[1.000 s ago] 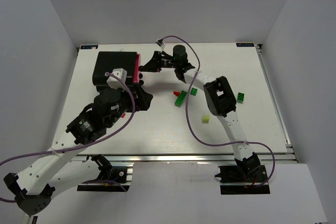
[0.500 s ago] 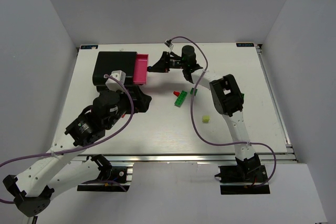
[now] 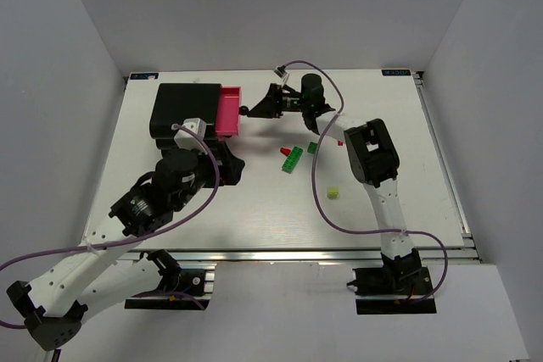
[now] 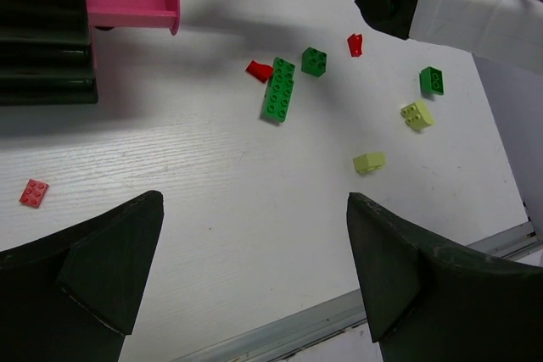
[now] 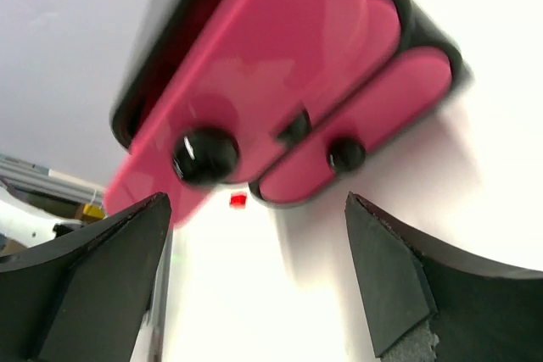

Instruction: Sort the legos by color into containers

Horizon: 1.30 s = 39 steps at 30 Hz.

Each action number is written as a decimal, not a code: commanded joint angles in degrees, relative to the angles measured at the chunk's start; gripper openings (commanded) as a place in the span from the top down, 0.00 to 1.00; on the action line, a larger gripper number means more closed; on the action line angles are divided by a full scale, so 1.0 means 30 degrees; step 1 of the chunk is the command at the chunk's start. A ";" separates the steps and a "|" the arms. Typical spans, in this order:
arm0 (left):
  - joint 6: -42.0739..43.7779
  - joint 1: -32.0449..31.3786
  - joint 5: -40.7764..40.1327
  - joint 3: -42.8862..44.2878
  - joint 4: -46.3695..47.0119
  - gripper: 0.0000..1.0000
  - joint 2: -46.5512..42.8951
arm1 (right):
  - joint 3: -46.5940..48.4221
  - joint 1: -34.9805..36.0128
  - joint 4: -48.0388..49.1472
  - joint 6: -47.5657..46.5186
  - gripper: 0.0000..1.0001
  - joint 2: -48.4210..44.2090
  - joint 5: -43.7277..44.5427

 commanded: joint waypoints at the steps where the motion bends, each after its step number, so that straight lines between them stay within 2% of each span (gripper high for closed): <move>1: -0.0128 0.0005 -0.0483 -0.0450 -0.0134 0.02 -0.0253 | -0.1384 -0.0410 -0.0964 -0.1542 0.11 -0.1833 -0.0175; 3: -0.0186 0.0005 -0.0572 -0.1035 0.0157 0.02 -0.0166 | -0.2994 -0.0673 -0.1900 -0.3814 0.11 -0.3179 -0.0233; 5: -0.0274 0.0005 -0.0630 -0.1764 0.0537 0.03 -0.0048 | -0.4107 -0.0967 -0.4650 -0.6163 0.11 -0.4936 -0.0058; 6: -0.0332 0.0005 -0.0747 -0.2002 0.0916 0.04 0.0039 | -0.5447 -0.1171 -0.5617 -0.8786 0.11 -0.5667 0.0320; 9: -0.0479 0.0005 -0.1098 -0.2937 0.1795 0.10 0.0186 | -0.8056 -0.1465 -0.9512 -1.3074 0.12 -0.9006 0.1838; 10: -0.0480 0.0005 -0.1215 -0.3116 0.2002 0.13 0.0215 | -0.8445 -0.1524 -1.2017 -1.5584 0.14 -1.0755 0.2456; 11: -0.0451 0.0005 -0.1304 -0.3233 0.2207 0.19 0.0216 | -0.8855 -0.1641 -1.3492 -1.7349 0.18 -1.1642 0.3013; 13: -0.0246 0.0005 -0.1566 -0.3381 0.2210 0.29 0.0216 | -1.0516 -0.1817 -1.5433 -2.0105 0.30 -1.3979 0.4393; 14: -0.0129 0.0005 -0.1655 -0.3381 0.1919 0.45 0.0216 | -1.1254 -0.2166 -1.6398 -2.0962 0.36 -1.4749 0.4512; 15: 0.0017 0.0005 -0.1714 -0.3323 0.1713 0.52 0.0216 | -1.1841 -0.2227 -1.6959 -2.1753 0.49 -1.5337 0.4716; 17: 0.0252 0.0005 -0.1832 -0.3206 0.0838 0.60 0.0157 | -1.2550 -0.2433 -1.9378 -2.3625 0.60 -1.6512 0.4632; 18: 0.0514 0.0005 -0.1861 -0.3118 0.0513 0.60 0.0157 | -1.2463 -0.2636 -2.0208 -2.3897 0.69 -1.6689 0.4166; 19: 0.0575 0.0005 -0.1919 -0.3059 0.0133 0.60 0.0157 | -1.2259 -0.2667 -2.0883 -2.3987 0.69 -1.6951 0.3639; 20: 0.0633 0.0005 -0.2007 -0.3030 -0.0509 0.58 0.0099 | -1.2199 -0.2725 -2.1557 -2.4510 0.64 -1.7070 0.2967; 21: 0.0692 0.0005 -0.2153 -0.3029 -0.0834 0.49 0.0099 | -1.2286 -0.2755 -2.2173 -2.4602 0.47 -1.7245 0.1800; 23: 0.0750 0.0180 -0.2475 -0.3117 -0.1507 0.41 0.0069 | -1.3425 -0.2902 -2.1801 -2.4603 0.30 -1.8355 0.1176; 24: 0.0838 0.0354 -0.2621 -0.3117 -0.1801 0.33 0.0156 | -1.3951 -0.2989 -2.0870 -2.4487 0.20 -1.8795 0.1173; 27: 0.0780 0.0793 -0.2915 -0.3088 -0.2682 0.24 0.0712 | -1.5390 -0.3193 -1.9401 -2.3728 0.16 -2.0845 0.2167; 29: 0.0868 0.1231 -0.2771 -0.3263 -0.2684 0.24 0.1151 | -1.5393 -0.3340 -1.9367 -2.3316 0.16 -2.1171 0.2374; 31: 0.0868 0.1585 -0.2653 -0.3351 -0.2654 0.24 0.2088 | -1.5246 -0.3486 -1.9570 -2.2934 0.22 -2.1552 0.2229; 36: 0.1452 0.3543 -0.1718 -0.3617 -0.1892 0.28 0.3788 | -1.5829 -0.3780 -1.9367 -2.2611 0.46 -2.2928 0.0680; 39: 0.1951 0.5040 -0.0430 -0.3644 -0.1396 0.35 0.4287 | -1.6212 -0.4043 -1.9045 -2.2523 0.54 -2.3837 0.0032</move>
